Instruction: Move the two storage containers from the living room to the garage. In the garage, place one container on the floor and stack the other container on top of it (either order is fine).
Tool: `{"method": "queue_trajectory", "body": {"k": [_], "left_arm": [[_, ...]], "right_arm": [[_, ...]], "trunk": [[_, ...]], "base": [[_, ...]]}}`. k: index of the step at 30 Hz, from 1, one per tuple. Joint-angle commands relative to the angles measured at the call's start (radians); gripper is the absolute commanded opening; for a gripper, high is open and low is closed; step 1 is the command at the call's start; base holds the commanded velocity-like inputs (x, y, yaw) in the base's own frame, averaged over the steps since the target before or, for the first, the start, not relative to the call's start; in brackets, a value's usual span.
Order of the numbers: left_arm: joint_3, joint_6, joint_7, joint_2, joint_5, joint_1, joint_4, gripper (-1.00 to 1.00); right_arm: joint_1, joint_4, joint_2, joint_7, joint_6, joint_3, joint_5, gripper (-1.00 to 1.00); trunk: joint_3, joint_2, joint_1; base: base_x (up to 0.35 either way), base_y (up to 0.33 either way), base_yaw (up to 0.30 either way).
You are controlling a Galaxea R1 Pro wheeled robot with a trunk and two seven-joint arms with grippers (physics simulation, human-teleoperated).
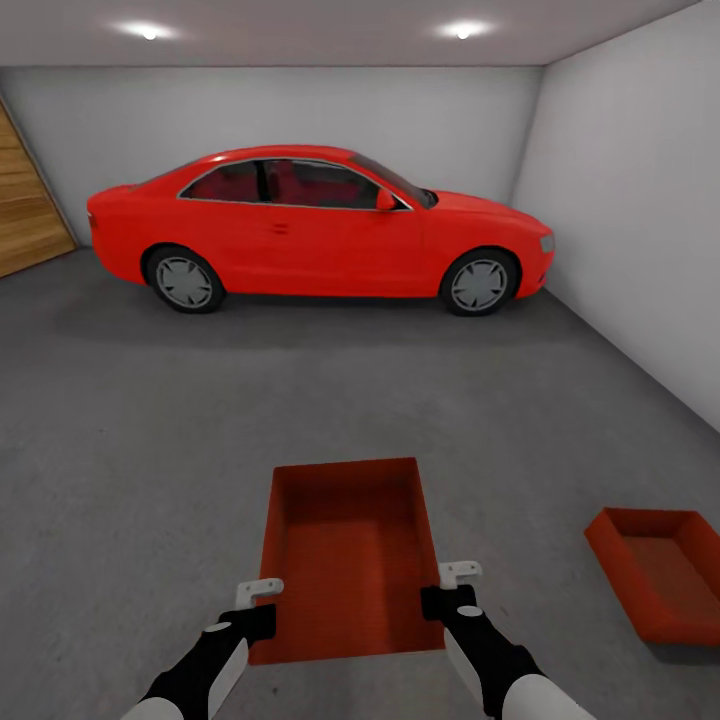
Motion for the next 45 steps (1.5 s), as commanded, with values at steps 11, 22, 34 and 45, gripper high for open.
{"method": "queue_trajectory", "body": {"k": [11,22,34,45], "left_arm": [[-0.024,0.006,0.007,0.000,-0.022,0.001,-0.002,-1.00],[-0.024,0.006,0.007,0.000,-0.022,0.001,-0.002,-1.00],[-0.024,0.006,0.007,0.000,-0.022,0.001,-0.002,-1.00],[-0.024,0.006,0.007,0.000,-0.022,0.001,-0.002,-1.00]], "right_arm": [[-0.002,-0.004,0.000,-0.004,0.008,-0.067,0.017,-1.00],[-0.002,-0.004,0.000,-0.004,0.008,-0.067,0.017,-1.00],[-0.002,-0.004,0.000,-0.004,0.008,-0.067,0.017,-1.00],[-0.002,-0.004,0.000,-0.004,0.008,-0.067,0.017,-1.00]], "trunk": [[-0.002,-0.002,0.001],[-0.002,-0.002,0.001],[-0.002,-0.002,0.001],[-0.002,-0.002,0.001]], "base": [[0.336,0.000,0.000],[0.335,0.000,0.000],[0.335,0.000,0.000],[0.270,0.000,0.000]]}}
